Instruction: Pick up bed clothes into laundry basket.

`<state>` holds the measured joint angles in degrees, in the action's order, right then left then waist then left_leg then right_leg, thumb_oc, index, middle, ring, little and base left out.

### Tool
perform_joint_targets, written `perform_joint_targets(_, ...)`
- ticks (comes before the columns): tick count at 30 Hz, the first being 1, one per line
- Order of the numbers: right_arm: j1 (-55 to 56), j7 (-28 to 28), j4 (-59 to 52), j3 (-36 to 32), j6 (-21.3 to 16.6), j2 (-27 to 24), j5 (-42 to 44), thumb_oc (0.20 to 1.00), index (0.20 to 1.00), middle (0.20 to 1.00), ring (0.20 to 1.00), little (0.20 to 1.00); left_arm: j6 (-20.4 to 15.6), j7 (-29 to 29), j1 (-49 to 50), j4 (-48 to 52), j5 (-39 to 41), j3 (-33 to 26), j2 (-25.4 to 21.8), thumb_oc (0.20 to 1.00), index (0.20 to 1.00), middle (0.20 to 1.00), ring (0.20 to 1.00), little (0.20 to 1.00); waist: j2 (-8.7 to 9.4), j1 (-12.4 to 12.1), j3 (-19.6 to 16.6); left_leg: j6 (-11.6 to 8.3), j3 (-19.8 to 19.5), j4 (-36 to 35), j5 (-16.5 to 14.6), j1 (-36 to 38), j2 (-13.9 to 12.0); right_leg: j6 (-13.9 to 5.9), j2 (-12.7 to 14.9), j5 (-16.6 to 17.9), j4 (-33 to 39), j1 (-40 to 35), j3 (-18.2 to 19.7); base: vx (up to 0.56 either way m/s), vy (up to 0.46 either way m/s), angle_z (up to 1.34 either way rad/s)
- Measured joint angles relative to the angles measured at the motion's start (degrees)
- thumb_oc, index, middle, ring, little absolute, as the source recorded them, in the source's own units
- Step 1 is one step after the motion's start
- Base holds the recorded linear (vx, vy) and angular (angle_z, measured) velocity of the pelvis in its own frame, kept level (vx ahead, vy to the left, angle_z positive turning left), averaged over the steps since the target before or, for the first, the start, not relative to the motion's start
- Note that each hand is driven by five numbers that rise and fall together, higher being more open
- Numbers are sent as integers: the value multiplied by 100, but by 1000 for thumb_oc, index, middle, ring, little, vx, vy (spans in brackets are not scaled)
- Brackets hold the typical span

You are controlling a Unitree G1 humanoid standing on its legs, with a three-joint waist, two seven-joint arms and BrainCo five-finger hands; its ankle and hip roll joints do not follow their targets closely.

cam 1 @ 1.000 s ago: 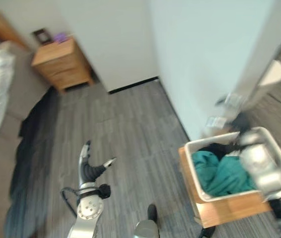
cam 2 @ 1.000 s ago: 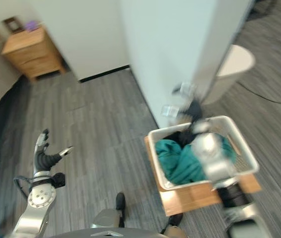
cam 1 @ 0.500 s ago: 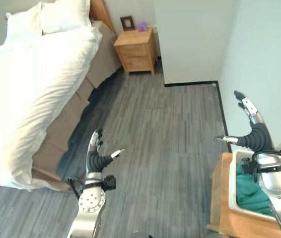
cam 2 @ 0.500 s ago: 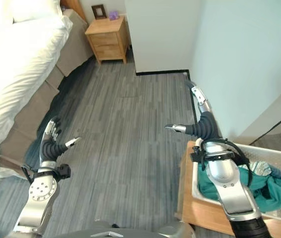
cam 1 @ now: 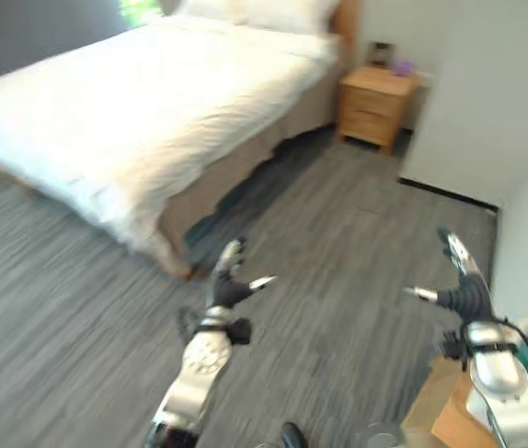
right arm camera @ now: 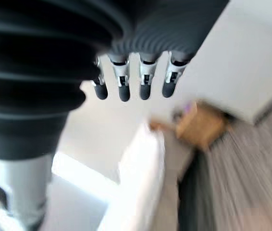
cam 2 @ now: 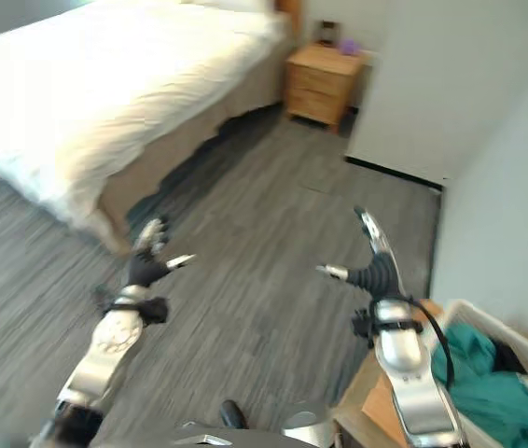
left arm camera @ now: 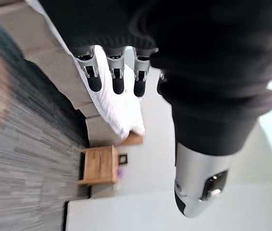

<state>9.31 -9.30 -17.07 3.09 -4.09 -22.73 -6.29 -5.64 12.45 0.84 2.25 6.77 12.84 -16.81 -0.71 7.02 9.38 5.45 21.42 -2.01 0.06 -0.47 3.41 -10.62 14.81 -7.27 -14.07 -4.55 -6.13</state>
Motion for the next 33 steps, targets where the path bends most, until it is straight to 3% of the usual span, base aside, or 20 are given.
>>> perform_joint_targets(1,-32,-21,-24,-7,-10,51,1,1000,1000,1000,1000,1000,8,-4,104,6,42,-22,-50,1000,1000,1000,1000,1000,0,-103,-11,-4,-7,12,0,-21,46,11,-4,6,236,-51,-156,-10,1,47)
perform_joint_targets(2,46,-44,-34,-37,0,143,4,1000,1000,1000,1000,1000,32,-29,195,-9,206,7,-122,1000,1000,1000,1000,1000,86,-82,-47,-251,-135,22,-219,-95,210,30,-175,41,487,-260,-579,5,-4,97)
perform_joint_targets(3,128,-41,-71,30,10,273,8,1000,1000,1000,1000,1000,18,-36,173,-36,222,10,-264,1000,1000,1000,1000,1000,453,-51,-127,-243,101,441,-533,-168,383,114,183,-107,320,-251,-791,11,1,111)
perform_joint_targets(4,115,-20,-76,84,-3,314,9,1000,1000,1000,1000,1000,-8,-36,152,-70,244,-63,-324,1000,1000,1000,1000,1000,647,-34,-103,36,97,1662,-789,-438,201,-134,323,-416,23,-130,-652,50,-16,90)
perform_joint_targets(5,48,-9,-91,91,-18,238,9,1000,1000,1000,1000,1000,12,-37,214,-81,347,-125,-284,1000,1000,1000,1000,1000,439,-12,-131,-108,-243,2460,-1360,-655,-267,-136,127,-631,-298,-77,-618,109,-43,46)
perform_joint_targets(6,-39,-19,-3,156,42,158,14,1000,1000,1000,1000,1000,74,-43,413,-104,433,-283,-181,1000,1000,1000,1000,1000,259,-80,-34,-68,-655,2797,-1678,-719,-393,1,-46,-682,-1320,375,-412,192,-73,60)
perform_joint_targets(7,75,-23,15,177,55,240,16,1000,1000,1000,1000,1000,136,-23,493,-117,462,-265,-147,1000,1000,1000,1000,1000,146,39,-24,-89,-935,2601,-1475,-762,-530,193,-618,-986,-1560,699,251,262,-93,101)
perform_joint_targets(9,110,-39,-27,340,32,307,38,1000,1000,1000,1000,1000,118,-39,393,-128,614,-136,-168,1000,1000,1000,1000,1000,120,206,-32,-384,-1787,1580,-708,-775,-387,430,-1693,-975,-656,998,1223,239,-49,205)
perform_joint_targets(10,-5,-83,54,408,39,402,73,1000,1000,1000,1000,1000,128,-73,47,-272,669,39,-215,1000,1000,1000,1000,1000,179,392,4,-639,-2192,1013,-597,-849,-383,703,-2496,-740,461,1208,2528,234,-106,250)
perform_joint_targets(11,-96,-47,-5,522,88,401,135,1000,1000,1000,1000,1000,125,-130,-102,-254,748,35,-295,1000,1000,1000,1000,1000,478,405,62,-180,-1790,968,-556,-712,-263,832,-2219,-374,928,1216,2568,249,-177,251)
perform_joint_targets(12,-241,-24,-113,639,82,220,203,1000,1000,1000,1000,1000,136,-149,-134,-194,866,37,-360,1000,1000,1000,1000,1000,464,424,113,-160,-1794,508,-232,-219,-385,721,-2061,-29,1126,1180,2417,124,-150,159)
perform_joint_targets(13,-431,37,46,723,124,287,205,1000,1000,1000,1000,1000,133,-158,-32,-181,878,-91,-394,1000,1000,1000,1000,1000,603,408,152,-314,-1837,150,-8,117,-79,474,-1667,384,860,1153,2105,188,-176,124)
perform_joint_targets(17,-800,119,286,634,142,177,279,1000,1000,1000,1000,1000,80,-153,955,234,1048,-434,-375,1000,1000,1000,1000,1000,14,-24,87,-216,-1910,-218,5,527,71,455,-1273,976,1072,984,1601,133,-166,40)
perform_joint_targets(20,-805,122,308,629,173,47,290,1000,1000,1000,1000,1000,96,-174,1036,248,1100,-511,-383,1000,1000,1000,1000,1000,-103,-96,84,-531,-2044,-178,-40,525,-78,638,-1258,1259,1522,523,1187,-5,-81,60)
perform_joint_targets(26,-875,120,345,646,221,43,297,1000,1000,1000,1000,1000,81,-273,689,237,1101,-307,-284,1000,1000,1000,1000,1000,103,-77,162,-652,-61,428,-182,207,-977,788,-1097,1073,1469,318,286,-69,-24,77)
perform_joint_targets(27,-865,114,346,624,220,61,297,1000,1000,1000,1000,1000,83,-280,639,193,1099,-306,-253,1000,1000,1000,1000,1000,132,70,177,-661,671,457,-205,214,-1151,768,-978,1056,1487,268,51,-69,130,114)
perform_joint_targets(28,-846,113,344,608,221,78,327,1000,1000,1000,1000,1000,82,-299,596,180,1099,-312,-237,1000,1000,1000,1000,1000,190,236,210,-657,1834,367,-201,294,-1355,680,-746,1031,1501,231,-211,-39,125,118)
perform_joint_targets(29,-810,126,337,588,222,84,419,1000,1000,1000,1000,1000,85,-337,629,181,1097,-315,-232,1000,1000,1000,1000,1000,180,299,205,-658,2244,244,-136,416,-1422,587,-664,1050,1532,236,-273,-12,86,81)
perform_joint_targets(31,-802,181,356,550,223,77,490,1000,1000,1000,1000,1000,94,-389,773,169,1082,-330,-226,1000,1000,1000,1000,1000,3,325,207,-819,2015,-173,481,662,-1323,339,-591,1048,1594,179,-226,0,12,17)
perform_joint_targets(33,-516,233,318,525,206,215,641,1000,1000,1000,1000,1000,117,-398,794,125,1046,-400,-211,1000,1000,1000,1000,1000,110,386,149,-729,1857,-363,461,693,-989,256,-313,1081,1791,36,-360,17,23,34)
